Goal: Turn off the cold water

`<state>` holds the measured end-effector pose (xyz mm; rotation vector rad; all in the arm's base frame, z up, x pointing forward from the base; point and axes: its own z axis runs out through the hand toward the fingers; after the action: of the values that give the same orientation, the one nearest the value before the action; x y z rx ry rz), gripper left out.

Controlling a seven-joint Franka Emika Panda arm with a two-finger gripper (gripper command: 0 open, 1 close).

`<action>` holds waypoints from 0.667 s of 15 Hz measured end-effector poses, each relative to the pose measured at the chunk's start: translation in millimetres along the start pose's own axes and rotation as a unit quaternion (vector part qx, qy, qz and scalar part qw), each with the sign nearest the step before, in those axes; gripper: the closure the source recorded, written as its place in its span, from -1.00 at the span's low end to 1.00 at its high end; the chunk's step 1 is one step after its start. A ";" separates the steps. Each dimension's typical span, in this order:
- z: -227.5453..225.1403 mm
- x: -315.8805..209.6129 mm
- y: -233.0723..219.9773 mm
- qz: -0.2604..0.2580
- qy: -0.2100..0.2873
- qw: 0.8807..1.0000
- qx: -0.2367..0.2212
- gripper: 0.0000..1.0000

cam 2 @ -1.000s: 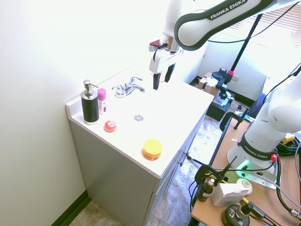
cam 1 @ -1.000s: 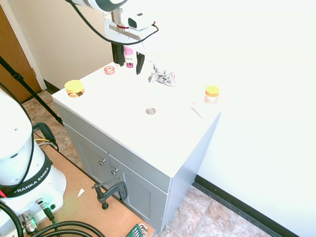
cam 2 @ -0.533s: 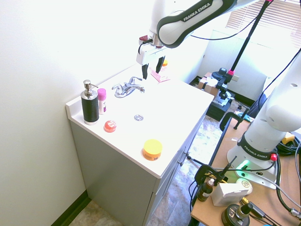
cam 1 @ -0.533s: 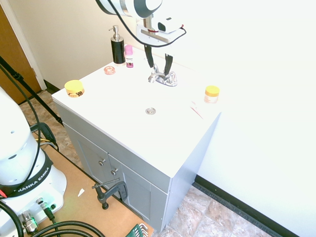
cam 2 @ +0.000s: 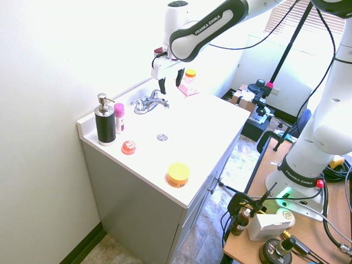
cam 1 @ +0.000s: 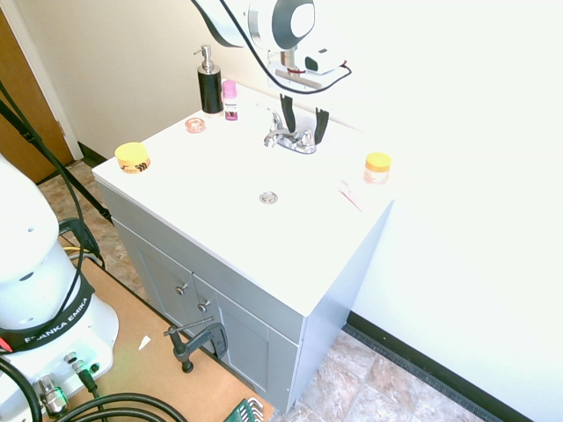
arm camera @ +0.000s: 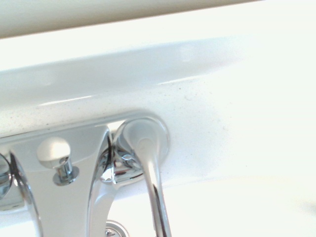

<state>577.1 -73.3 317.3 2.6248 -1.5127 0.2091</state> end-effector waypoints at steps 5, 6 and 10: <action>10.2 5.2 3.2 0.014 0.007 1.000 -0.013 -1.00; 10.7 8.4 5.1 0.020 0.012 1.000 -0.017 -1.00; 17.9 23.2 8.7 0.040 0.027 0.998 -0.028 -1.00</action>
<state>582.2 -100.3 303.8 2.4978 -1.5822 0.2395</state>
